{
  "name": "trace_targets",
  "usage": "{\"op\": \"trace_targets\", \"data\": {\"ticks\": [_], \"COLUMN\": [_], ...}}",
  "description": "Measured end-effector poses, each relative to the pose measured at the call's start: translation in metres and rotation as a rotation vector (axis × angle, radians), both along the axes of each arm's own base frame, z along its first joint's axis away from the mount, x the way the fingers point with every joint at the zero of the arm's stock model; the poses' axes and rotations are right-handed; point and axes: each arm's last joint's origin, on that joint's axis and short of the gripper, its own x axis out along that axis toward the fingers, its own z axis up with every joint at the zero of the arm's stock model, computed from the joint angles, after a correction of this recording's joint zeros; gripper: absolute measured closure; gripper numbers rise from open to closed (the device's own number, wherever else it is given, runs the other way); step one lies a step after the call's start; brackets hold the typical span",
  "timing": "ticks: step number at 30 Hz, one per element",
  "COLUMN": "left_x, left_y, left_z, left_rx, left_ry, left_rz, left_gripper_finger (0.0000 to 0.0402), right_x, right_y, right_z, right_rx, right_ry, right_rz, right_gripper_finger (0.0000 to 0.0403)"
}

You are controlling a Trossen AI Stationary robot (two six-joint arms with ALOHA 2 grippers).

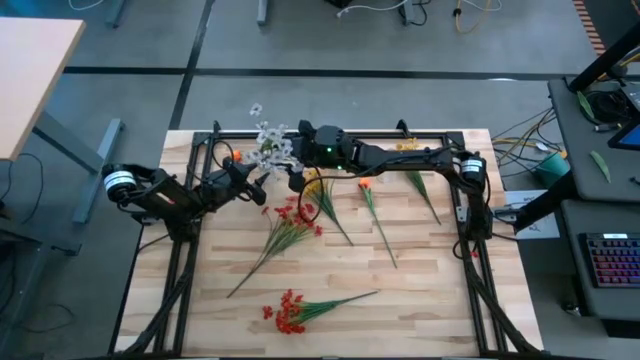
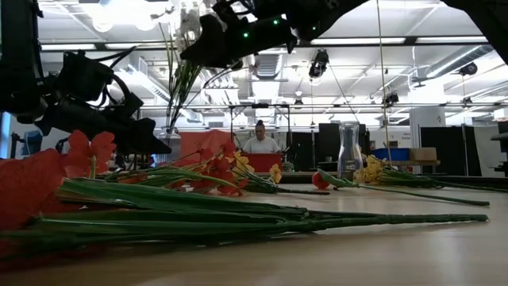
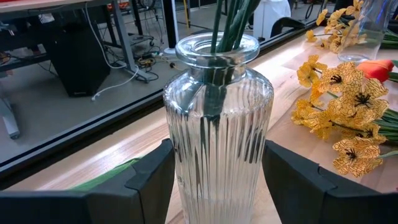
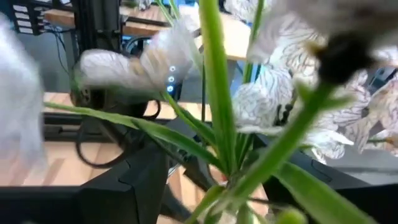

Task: Sort flowers into vase by color
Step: Put the white flowers into the left transparent flower vase

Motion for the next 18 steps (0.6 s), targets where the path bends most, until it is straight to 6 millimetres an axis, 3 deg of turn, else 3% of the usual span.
{"op": "trace_targets", "data": {"ticks": [7, 18], "left_x": [0.0000, 0.0000], "left_y": [0.0000, 0.0000], "left_z": [0.0000, 0.0000], "left_rx": [0.000, 0.003], "left_ry": [0.000, 0.004], "left_rz": [0.000, -0.003], "left_gripper_finger": [0.0194, 0.0193], "right_x": [-0.0012, 0.0031], "right_y": [0.0002, -0.0010], "right_z": [0.0033, 0.0070], "right_rx": [0.015, -0.031], "right_ry": [-0.012, -0.106], "right_rz": [-0.005, -0.005], "right_gripper_finger": [0.0219, 0.0363]}}
